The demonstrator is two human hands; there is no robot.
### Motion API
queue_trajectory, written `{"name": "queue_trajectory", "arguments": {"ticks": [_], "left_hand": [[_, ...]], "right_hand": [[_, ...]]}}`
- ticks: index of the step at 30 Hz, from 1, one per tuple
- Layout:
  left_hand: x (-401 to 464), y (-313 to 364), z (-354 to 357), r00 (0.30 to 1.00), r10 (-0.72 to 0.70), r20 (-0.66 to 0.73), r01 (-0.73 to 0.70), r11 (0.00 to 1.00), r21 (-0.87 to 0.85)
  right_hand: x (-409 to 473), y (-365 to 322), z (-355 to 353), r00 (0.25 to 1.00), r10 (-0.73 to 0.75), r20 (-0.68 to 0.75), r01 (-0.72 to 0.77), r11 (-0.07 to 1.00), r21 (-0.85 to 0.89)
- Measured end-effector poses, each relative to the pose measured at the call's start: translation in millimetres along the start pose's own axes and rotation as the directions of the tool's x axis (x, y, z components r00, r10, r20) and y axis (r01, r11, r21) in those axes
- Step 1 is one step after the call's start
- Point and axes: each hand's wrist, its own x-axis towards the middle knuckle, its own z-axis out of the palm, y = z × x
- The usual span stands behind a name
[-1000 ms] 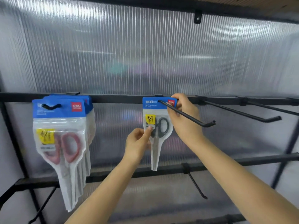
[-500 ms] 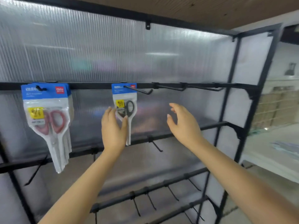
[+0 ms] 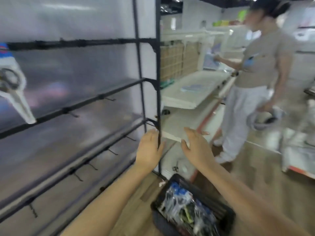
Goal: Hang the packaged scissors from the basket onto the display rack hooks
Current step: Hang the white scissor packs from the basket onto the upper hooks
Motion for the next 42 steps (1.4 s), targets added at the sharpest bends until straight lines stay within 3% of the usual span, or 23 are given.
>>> {"name": "queue_trajectory", "arguments": {"ticks": [5,11,15,22,27,33,37,42], "left_hand": [[-10,37,88,0.952,0.12,0.281,-0.12,0.993,-0.019],[-22,24,179,0.841,0.15,0.519,-0.127,0.989,-0.079],[-23,-14,235,0.731,0.115,0.672,-0.108,0.993,-0.051],[-30,-94,332,0.551,0.029,0.834,-0.086,0.996,0.023],[-39,-123,403,0.447,0.012,0.894,-0.144,0.988,0.058],[-50,-129,527,0.392,0.075,0.917,-0.321,0.945,0.06],[-79,-146,616,0.392,0.082,0.916,-0.234,0.972,0.013],[-110,-156,708,0.395,0.111,0.912,-0.103,0.992,-0.076]], "right_hand": [[-58,80,-11,0.968,0.251,0.018,-0.249,0.966,-0.076],[-120,156,30,0.855,0.515,0.062,-0.502,0.851,-0.153],[-150,187,85,0.709,0.683,0.178,-0.658,0.731,-0.181],[-205,234,179,0.368,0.852,0.373,-0.863,0.462,-0.203],[-227,288,217,0.257,0.905,0.339,-0.926,0.331,-0.181],[-246,378,292,0.295,0.912,0.285,-0.904,0.363,-0.226],[-271,425,363,0.289,0.91,0.299,-0.919,0.351,-0.179],[-300,477,449,0.235,0.92,0.313,-0.966,0.255,-0.025]]}}
